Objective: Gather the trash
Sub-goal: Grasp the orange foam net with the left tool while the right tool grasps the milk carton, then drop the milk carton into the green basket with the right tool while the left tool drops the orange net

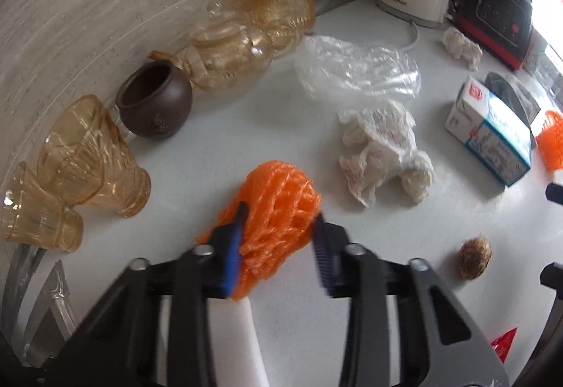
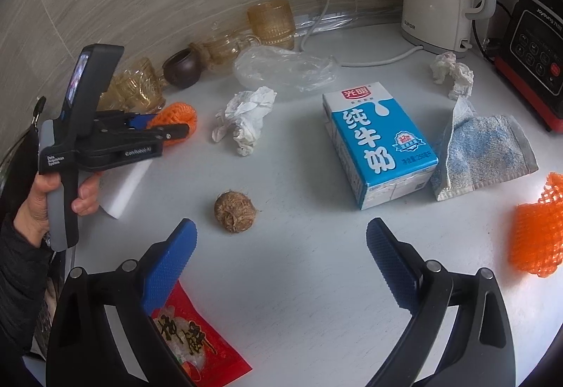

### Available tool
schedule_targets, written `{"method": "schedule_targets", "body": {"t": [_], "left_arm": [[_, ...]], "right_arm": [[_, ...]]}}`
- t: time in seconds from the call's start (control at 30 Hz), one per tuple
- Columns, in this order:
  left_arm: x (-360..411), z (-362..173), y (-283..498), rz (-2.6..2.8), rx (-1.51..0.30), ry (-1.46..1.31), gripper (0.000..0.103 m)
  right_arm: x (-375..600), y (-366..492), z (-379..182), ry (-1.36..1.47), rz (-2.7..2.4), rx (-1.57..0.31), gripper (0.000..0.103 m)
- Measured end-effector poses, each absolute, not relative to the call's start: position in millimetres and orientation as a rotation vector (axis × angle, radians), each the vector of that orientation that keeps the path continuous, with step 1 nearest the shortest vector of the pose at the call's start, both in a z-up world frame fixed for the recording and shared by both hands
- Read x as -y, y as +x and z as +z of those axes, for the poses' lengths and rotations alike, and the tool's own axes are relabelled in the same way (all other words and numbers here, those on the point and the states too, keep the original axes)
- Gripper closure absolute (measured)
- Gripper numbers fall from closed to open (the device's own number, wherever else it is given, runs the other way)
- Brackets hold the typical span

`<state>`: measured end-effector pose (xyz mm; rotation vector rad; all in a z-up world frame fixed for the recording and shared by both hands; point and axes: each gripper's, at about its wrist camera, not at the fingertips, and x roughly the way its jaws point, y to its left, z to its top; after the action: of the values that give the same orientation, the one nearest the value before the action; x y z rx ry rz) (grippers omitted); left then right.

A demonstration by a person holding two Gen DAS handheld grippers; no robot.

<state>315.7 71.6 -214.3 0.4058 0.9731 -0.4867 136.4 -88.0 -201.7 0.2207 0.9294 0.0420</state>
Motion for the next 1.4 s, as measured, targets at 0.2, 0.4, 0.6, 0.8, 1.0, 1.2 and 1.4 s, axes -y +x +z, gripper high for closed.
{"method": "schedule_targets", "body": {"t": [0.2, 0.4, 0.6, 0.8, 1.0, 1.2, 1.4], "left_arm": [[-75.0, -197.6, 316.2, -0.464, -0.970, 0.348, 0.079], [-73.8, -164.5, 281.8, -0.468, -0.919, 0.298, 0.079], [-68.7, -159.3, 250.7, -0.460, -0.932, 0.230, 0.079], [-63.3, -164.9, 233.0, -0.470, -0.951, 0.214, 0.078], [-60.7, -161.6, 218.3, -0.468, -0.952, 0.212, 0.078], [-52.6, -142.3, 185.1, -0.481, -0.933, 0.211, 0.078], [-42.1, -129.3, 140.5, -0.491, -0.933, 0.183, 0.078]], "right_arm": [[104.1, 142.7, -195.3, 0.190, -0.008, -0.909, 0.007], [132.3, 177.4, -195.4, 0.105, -0.064, -0.921, 0.007], [147.5, 216.7, -215.9, 0.048, -0.084, -0.974, 0.007], [143.8, 233.9, -237.1, -0.031, -0.068, -1.039, 0.031], [141.7, 222.0, -222.4, 0.028, -0.012, -1.006, 0.037], [133.5, 170.6, -181.5, 0.043, 0.004, -0.938, 0.037], [142.3, 89.4, -155.6, 0.115, -0.008, -0.912, 0.037]]}}
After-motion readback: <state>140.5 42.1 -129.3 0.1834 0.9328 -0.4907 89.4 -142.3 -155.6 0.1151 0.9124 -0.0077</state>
